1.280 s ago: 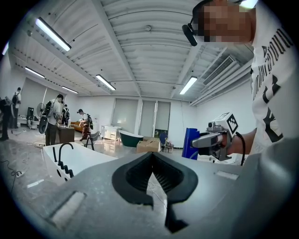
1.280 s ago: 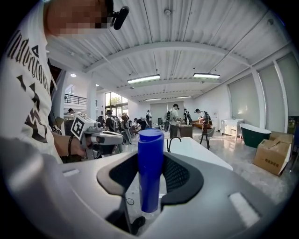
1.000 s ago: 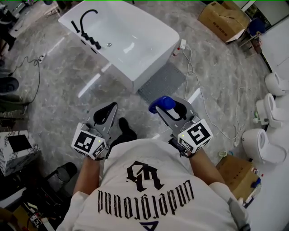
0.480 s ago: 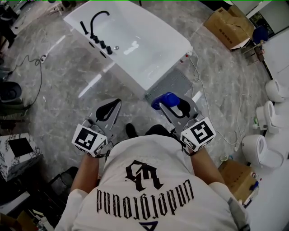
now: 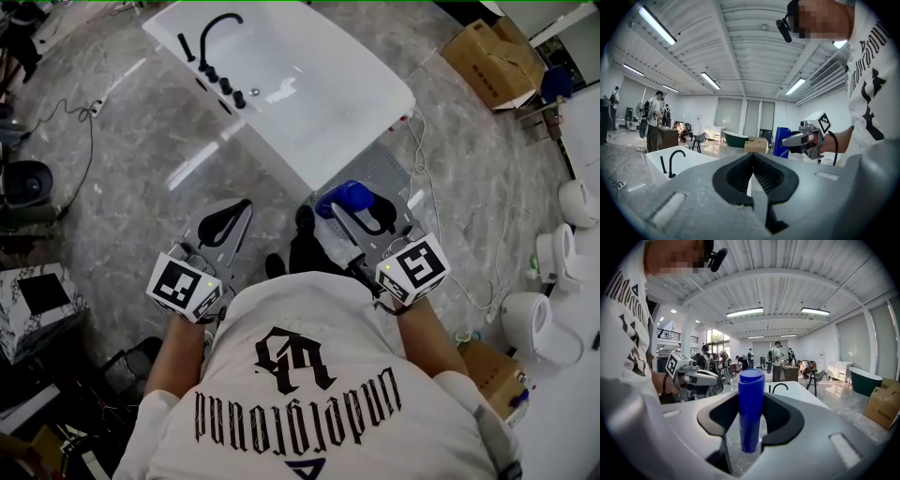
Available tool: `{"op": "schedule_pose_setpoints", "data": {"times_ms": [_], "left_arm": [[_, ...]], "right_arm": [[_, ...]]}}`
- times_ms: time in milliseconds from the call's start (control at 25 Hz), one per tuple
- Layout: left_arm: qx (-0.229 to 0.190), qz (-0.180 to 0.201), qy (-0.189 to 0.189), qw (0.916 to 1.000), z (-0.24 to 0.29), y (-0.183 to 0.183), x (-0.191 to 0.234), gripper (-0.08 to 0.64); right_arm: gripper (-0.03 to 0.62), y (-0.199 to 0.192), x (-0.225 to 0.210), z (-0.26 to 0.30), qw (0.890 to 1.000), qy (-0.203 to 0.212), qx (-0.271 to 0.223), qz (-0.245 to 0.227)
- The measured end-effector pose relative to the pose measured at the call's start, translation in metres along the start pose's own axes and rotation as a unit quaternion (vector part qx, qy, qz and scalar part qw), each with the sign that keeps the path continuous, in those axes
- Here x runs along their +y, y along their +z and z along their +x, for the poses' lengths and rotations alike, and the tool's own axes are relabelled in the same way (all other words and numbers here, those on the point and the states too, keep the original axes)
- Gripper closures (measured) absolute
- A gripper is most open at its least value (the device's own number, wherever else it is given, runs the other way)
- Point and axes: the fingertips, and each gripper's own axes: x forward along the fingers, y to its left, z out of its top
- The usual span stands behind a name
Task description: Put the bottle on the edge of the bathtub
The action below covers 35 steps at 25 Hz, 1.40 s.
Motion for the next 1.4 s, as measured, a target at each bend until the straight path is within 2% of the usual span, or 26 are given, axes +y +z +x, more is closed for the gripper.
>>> {"op": "schedule_pose_setpoints", "data": {"times_ms": [400, 640, 1040, 1400], "left_arm": [[0.012, -0.017, 0.028, 0.9994, 0.051, -0.001, 0.052, 0.552], [0.02, -0.031, 0.038, 0.9986, 0.089, -0.008, 0.08, 0.552], [0.041, -0.059, 0.047, 0.9963, 0.138, -0.04, 0.117, 0.552], [0.074, -0.088, 0.058, 0.9917, 0.173, -0.099, 0.145, 0.552]], "right_arm": [[0.436, 0.006, -0.063, 0.062, 0.999, 0.037, 0.011, -0.004], [0.436, -0.006, -0.097, 0.099, 0.997, 0.062, 0.036, -0.014], [0.436, -0.06, -0.125, 0.156, 0.99, 0.11, 0.09, -0.021], [0.437, -0.122, -0.147, 0.201, 0.981, 0.145, 0.127, -0.014]]}}
